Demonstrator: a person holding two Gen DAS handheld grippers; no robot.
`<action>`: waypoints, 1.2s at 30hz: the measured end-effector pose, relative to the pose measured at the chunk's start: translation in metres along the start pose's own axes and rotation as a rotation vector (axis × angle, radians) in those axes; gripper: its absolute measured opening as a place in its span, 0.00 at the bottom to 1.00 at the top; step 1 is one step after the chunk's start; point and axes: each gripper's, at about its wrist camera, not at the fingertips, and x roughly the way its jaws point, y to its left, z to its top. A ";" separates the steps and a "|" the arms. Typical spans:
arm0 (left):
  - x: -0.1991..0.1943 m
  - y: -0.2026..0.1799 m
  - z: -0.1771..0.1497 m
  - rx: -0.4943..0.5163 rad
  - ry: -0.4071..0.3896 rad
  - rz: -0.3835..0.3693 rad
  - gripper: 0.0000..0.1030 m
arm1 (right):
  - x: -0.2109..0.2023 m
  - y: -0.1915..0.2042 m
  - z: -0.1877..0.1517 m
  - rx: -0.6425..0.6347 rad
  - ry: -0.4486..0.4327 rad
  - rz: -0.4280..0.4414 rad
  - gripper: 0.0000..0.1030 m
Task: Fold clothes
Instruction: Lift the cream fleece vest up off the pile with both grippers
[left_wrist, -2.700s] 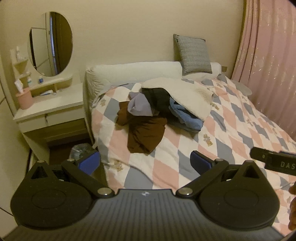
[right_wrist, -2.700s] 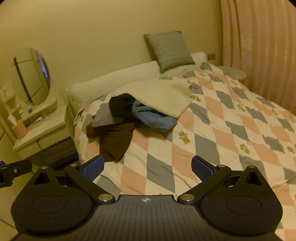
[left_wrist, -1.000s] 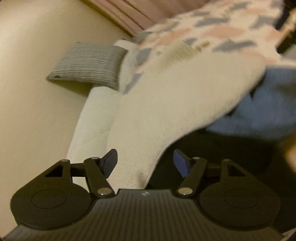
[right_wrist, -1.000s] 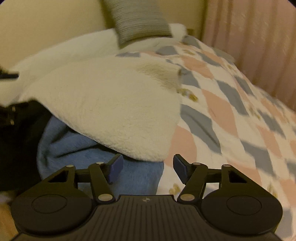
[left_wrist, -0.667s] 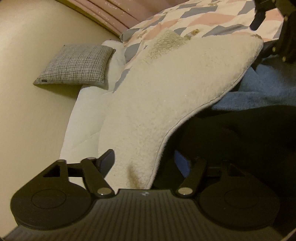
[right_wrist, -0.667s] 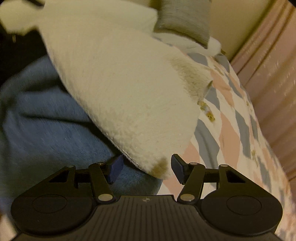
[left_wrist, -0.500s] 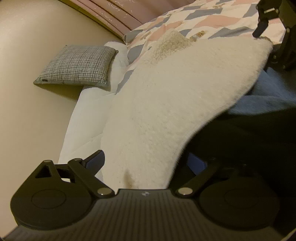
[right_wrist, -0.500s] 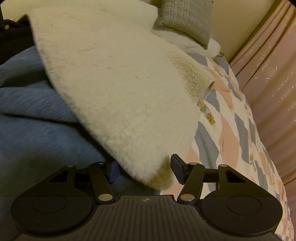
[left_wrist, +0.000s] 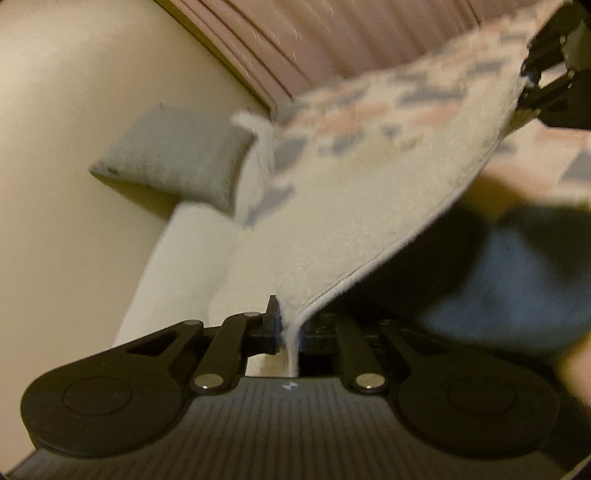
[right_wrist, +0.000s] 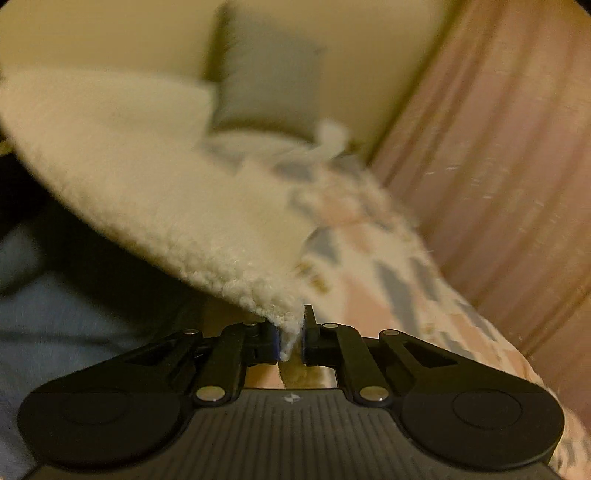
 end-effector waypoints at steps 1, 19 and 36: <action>-0.016 0.001 0.011 -0.012 -0.033 0.001 0.07 | -0.012 -0.013 0.003 0.038 -0.019 -0.019 0.08; -0.323 -0.176 0.152 -0.187 -0.423 -0.393 0.06 | -0.380 -0.258 -0.131 0.492 -0.163 -0.420 0.08; -0.545 -0.381 0.215 -0.346 -0.552 -0.870 0.06 | -0.666 -0.397 -0.289 0.403 -0.163 -0.725 0.09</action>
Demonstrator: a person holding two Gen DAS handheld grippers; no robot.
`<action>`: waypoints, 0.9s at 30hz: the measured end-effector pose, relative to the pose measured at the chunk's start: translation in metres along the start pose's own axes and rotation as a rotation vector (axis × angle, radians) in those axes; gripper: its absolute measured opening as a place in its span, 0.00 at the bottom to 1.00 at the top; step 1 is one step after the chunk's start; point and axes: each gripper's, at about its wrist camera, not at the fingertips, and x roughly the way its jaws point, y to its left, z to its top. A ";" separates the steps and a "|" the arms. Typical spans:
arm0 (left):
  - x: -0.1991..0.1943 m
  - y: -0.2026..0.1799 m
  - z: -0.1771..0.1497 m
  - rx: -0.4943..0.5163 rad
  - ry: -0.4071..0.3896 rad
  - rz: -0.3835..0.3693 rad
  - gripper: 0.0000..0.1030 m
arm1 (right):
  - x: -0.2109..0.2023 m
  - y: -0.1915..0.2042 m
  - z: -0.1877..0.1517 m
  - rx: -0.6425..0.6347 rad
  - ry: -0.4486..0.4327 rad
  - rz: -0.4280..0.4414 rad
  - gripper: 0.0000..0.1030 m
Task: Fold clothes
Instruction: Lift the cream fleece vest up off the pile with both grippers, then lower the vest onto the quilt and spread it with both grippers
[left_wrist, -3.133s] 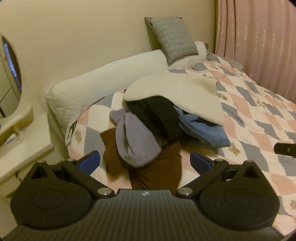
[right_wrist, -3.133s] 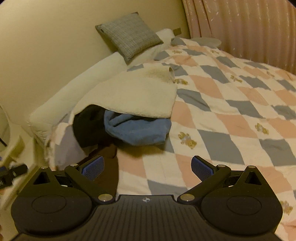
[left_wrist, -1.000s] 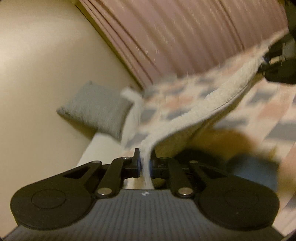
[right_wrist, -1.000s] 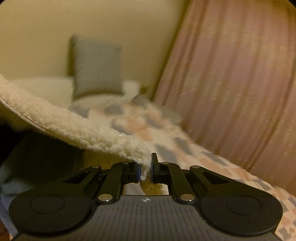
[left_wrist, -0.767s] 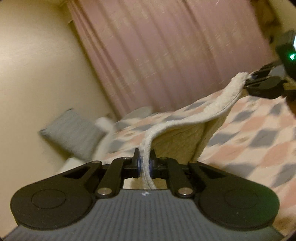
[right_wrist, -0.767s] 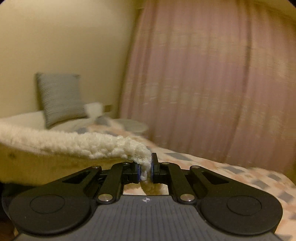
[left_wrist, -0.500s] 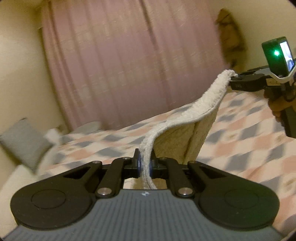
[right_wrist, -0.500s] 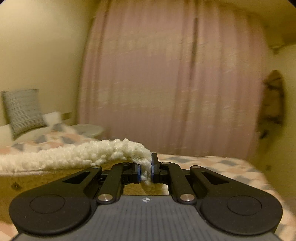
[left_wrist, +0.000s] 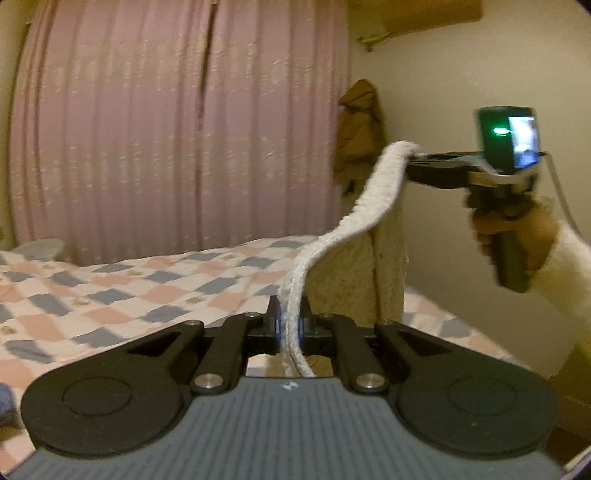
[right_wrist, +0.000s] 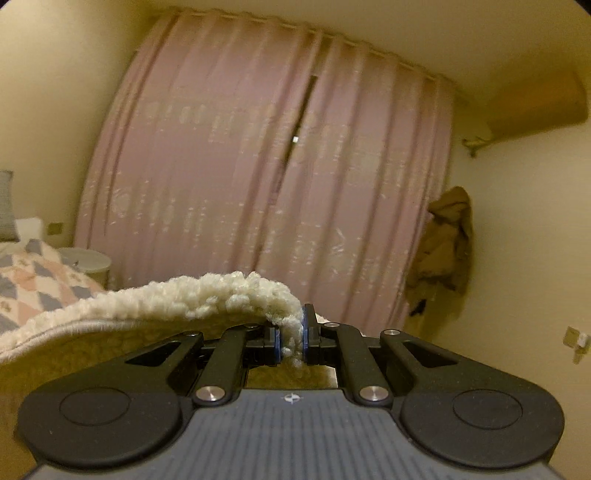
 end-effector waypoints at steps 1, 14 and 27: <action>0.005 -0.007 0.001 -0.011 -0.007 -0.018 0.06 | 0.006 -0.003 0.003 0.010 -0.004 -0.003 0.09; -0.026 0.116 -0.058 -0.500 0.121 0.252 0.09 | 0.104 0.249 0.051 -0.273 0.101 0.527 0.34; -0.010 0.256 -0.225 -0.634 0.654 0.469 0.27 | 0.125 0.220 -0.145 0.350 0.834 0.579 0.87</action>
